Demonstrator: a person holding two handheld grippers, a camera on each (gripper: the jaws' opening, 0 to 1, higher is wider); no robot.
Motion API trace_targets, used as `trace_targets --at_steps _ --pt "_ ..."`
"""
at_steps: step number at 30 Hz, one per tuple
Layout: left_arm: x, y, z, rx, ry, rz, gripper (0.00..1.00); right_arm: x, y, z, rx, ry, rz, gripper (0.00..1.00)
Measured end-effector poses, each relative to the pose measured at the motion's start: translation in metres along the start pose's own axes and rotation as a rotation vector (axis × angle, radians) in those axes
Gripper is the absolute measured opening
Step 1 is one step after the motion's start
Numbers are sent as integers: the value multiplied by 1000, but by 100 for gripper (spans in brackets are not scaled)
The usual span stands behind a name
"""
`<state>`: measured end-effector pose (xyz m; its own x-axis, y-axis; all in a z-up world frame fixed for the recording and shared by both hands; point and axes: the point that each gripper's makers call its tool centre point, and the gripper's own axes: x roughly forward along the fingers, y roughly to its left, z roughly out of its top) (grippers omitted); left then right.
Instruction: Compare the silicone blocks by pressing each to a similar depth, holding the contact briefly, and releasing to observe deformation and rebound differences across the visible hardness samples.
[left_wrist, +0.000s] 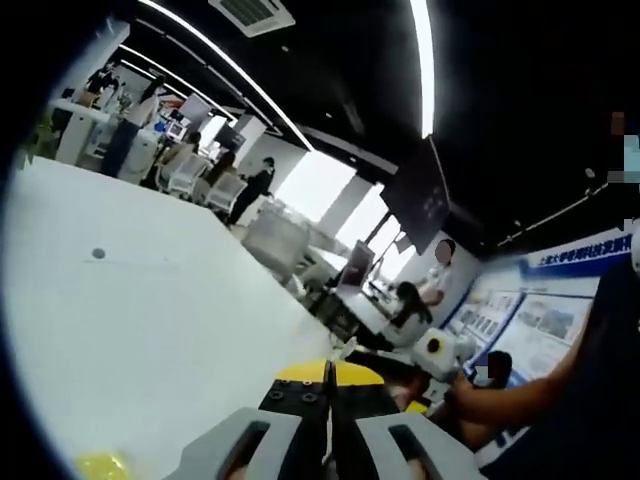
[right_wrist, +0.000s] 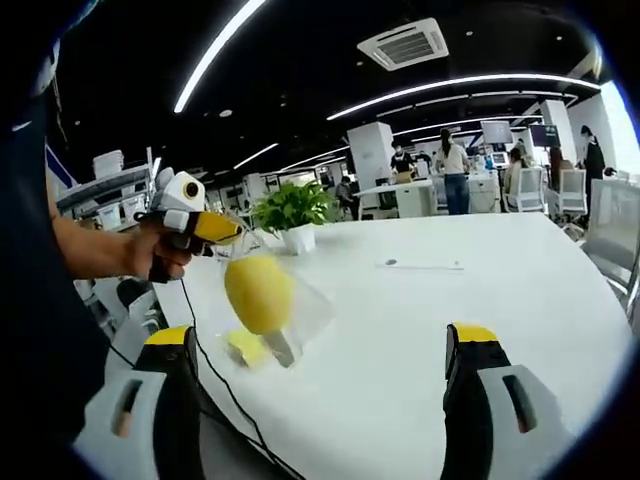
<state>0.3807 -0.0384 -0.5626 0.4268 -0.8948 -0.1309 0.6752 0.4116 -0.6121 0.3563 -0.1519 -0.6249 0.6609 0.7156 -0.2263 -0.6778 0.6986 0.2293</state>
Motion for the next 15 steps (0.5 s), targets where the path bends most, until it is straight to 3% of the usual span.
trace_targets --at_steps 9,15 --pt "4 29 -34 -70 24 48 0 -7 -3 -16 13 20 -27 97" --pt "6 51 -47 -144 34 95 0 -9 -4 -24 20 43 -32 97"
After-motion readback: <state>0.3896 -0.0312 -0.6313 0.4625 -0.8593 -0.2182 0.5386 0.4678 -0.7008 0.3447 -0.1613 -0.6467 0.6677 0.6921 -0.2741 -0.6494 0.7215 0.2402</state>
